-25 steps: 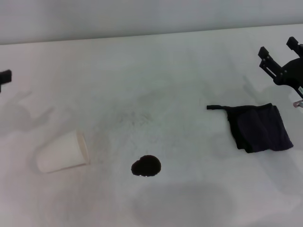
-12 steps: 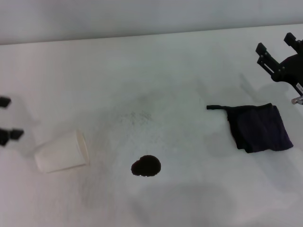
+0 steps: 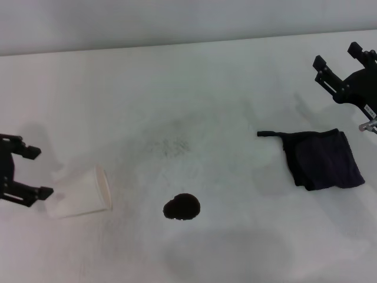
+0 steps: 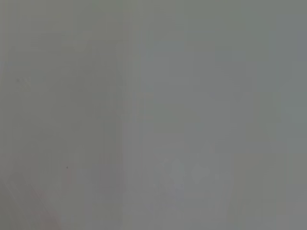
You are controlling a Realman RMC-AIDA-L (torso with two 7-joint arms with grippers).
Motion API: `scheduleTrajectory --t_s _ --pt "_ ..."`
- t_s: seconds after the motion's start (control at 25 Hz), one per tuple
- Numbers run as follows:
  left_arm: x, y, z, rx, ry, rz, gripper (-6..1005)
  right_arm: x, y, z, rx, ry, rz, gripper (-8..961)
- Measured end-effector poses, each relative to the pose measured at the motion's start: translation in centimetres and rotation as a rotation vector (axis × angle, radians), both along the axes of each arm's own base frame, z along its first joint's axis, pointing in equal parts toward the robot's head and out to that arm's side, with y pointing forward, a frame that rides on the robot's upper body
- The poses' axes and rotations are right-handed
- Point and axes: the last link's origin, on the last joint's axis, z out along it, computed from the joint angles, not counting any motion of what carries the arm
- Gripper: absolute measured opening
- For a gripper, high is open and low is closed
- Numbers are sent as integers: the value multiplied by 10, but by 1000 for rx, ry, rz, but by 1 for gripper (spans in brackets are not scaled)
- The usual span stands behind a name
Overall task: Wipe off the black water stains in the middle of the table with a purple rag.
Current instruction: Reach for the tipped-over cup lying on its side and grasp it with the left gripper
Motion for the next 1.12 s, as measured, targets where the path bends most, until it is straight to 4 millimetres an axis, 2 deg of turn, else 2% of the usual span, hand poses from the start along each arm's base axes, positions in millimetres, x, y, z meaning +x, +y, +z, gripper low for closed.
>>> scheduleTrajectory --t_s 0.28,0.84,1.12 --pt "-11 -1 -30 -45 48 -27 873 1 -2 0 -1 1 -4 828" --pt "-20 4 -57 -45 98 -89 872 4 -6 -2 -9 1 -13 826" --pt "-22 10 -70 -29 64 -124 872 3 -4 -3 -19 -3 -11 826"
